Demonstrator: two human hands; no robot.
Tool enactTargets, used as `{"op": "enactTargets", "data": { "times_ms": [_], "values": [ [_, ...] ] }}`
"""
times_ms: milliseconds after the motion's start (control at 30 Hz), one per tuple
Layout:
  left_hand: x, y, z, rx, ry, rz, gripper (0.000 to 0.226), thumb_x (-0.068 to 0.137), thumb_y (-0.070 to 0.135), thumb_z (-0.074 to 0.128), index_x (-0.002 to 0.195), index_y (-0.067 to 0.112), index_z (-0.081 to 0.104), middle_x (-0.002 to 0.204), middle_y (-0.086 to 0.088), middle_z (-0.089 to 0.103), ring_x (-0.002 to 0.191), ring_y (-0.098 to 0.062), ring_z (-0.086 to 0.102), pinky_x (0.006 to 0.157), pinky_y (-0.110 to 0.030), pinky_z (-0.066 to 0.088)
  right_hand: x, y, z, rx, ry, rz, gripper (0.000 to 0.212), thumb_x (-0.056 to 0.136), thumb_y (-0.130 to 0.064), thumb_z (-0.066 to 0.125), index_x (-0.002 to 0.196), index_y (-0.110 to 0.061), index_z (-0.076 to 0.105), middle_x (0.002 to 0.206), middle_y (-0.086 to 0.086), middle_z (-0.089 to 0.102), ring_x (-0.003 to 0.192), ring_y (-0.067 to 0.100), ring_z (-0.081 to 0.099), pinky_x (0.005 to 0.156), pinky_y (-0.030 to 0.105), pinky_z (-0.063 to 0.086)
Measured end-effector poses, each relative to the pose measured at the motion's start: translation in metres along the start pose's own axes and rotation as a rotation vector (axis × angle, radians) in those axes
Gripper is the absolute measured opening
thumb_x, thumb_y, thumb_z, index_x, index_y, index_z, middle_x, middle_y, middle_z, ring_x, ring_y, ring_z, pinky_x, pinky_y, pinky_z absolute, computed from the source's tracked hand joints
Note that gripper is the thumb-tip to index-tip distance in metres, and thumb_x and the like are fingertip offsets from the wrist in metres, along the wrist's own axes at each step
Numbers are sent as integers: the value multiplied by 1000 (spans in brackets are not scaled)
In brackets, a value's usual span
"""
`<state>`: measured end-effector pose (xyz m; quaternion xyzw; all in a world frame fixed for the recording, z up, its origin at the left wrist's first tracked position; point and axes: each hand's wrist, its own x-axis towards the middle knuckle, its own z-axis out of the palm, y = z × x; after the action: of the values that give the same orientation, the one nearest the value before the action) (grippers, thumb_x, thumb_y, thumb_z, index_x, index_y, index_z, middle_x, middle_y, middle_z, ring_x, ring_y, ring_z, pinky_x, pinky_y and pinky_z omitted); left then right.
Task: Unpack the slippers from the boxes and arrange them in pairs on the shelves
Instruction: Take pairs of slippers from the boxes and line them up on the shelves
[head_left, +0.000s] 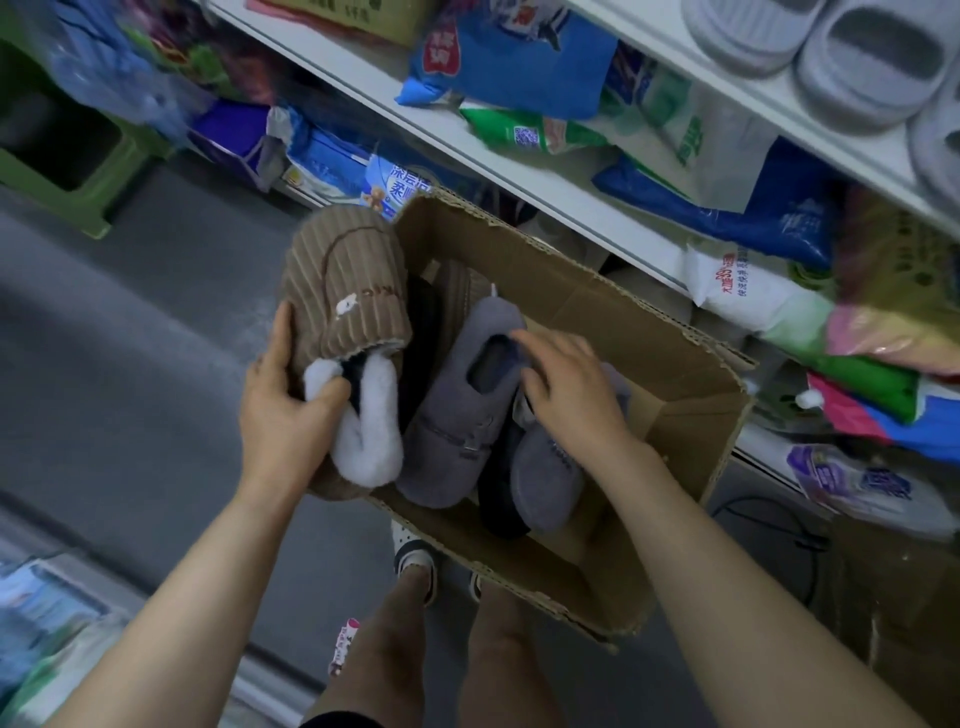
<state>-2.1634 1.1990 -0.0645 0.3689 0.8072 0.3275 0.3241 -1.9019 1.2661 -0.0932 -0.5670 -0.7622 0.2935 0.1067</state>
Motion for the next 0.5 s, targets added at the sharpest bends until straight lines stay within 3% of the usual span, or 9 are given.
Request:
{"op": "enactTargets", "data": {
  "times_ms": [100,200,300,400,500],
  "values": [
    [4,-10,-18,25,52,-30,83,68,34,57,147,42,30,135,-2,51,127,-16,47,104,-27,35,27,-26,36,-54,-112,-248,38,96,-14,52,134,-12,58,131,11,58,128,33,45,106,45,37],
    [7,-27,-30,26,72,-62,84,68,36,58,146,44,30,135,-3,51,127,-15,47,109,-36,38,47,-40,70,-297,-394,-323,41,100,-34,46,137,-18,55,143,8,51,144,32,25,112,45,23],
    [7,-35,-30,11,38,-67,83,69,37,58,146,47,27,136,-1,51,127,-13,47,108,-37,39,52,-44,73,-559,-506,-310,47,102,-45,34,125,-18,65,129,7,56,128,31,41,104,41,25],
    [7,-38,-28,-20,-4,-79,85,70,35,57,147,46,24,139,0,48,128,-14,45,106,-34,38,61,-44,55,-698,-512,-97,46,103,-44,34,118,-14,65,121,8,59,113,30,53,86,38,33],
    [6,-44,-26,-53,-26,-86,86,69,37,56,148,45,22,140,0,47,129,-15,44,105,-33,37,70,-27,33,-827,-676,194,32,101,-36,45,121,-18,62,126,5,60,116,25,55,87,36,37]
  ]
}}
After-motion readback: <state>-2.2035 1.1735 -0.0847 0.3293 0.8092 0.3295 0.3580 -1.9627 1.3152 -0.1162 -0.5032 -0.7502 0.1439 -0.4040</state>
